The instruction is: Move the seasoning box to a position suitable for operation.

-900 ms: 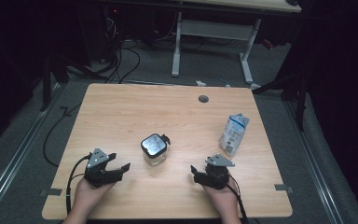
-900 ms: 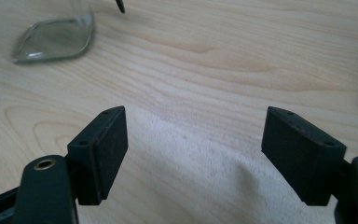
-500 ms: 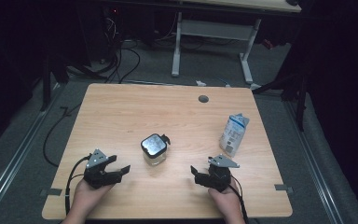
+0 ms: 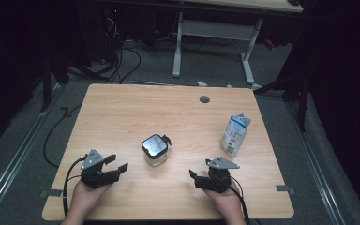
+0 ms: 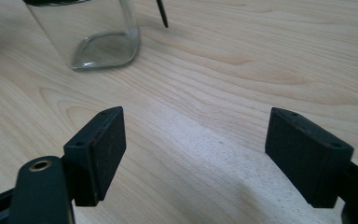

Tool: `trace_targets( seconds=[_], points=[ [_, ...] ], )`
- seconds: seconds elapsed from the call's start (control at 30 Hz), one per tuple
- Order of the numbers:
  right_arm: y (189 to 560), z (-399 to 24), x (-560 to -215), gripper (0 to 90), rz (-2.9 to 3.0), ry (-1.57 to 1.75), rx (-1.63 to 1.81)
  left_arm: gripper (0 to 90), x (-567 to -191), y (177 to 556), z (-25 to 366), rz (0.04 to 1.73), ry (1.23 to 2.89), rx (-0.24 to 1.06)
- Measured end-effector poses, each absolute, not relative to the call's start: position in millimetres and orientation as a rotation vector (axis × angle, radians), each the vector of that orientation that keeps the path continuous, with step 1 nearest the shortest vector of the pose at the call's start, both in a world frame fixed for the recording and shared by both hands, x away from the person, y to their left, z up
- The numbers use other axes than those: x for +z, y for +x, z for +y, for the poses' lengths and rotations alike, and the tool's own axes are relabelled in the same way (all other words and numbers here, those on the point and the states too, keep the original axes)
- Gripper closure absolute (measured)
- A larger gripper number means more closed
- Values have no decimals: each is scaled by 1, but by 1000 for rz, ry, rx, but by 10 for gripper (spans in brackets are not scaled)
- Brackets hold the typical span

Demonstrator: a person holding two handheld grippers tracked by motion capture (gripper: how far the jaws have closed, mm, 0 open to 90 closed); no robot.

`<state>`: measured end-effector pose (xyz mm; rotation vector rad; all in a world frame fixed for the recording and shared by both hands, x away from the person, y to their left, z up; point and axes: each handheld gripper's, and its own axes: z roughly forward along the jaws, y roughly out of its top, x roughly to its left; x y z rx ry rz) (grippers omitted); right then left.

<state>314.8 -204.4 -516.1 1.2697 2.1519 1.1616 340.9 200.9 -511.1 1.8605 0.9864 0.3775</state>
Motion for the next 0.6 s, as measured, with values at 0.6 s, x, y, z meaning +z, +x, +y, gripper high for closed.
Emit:
trace_targets(
  seconds=[0.6],
  points=[
    [316,-202,-517,379,2179,1269,1238,349,-504,343,181,1011,1926,441]
  ],
)
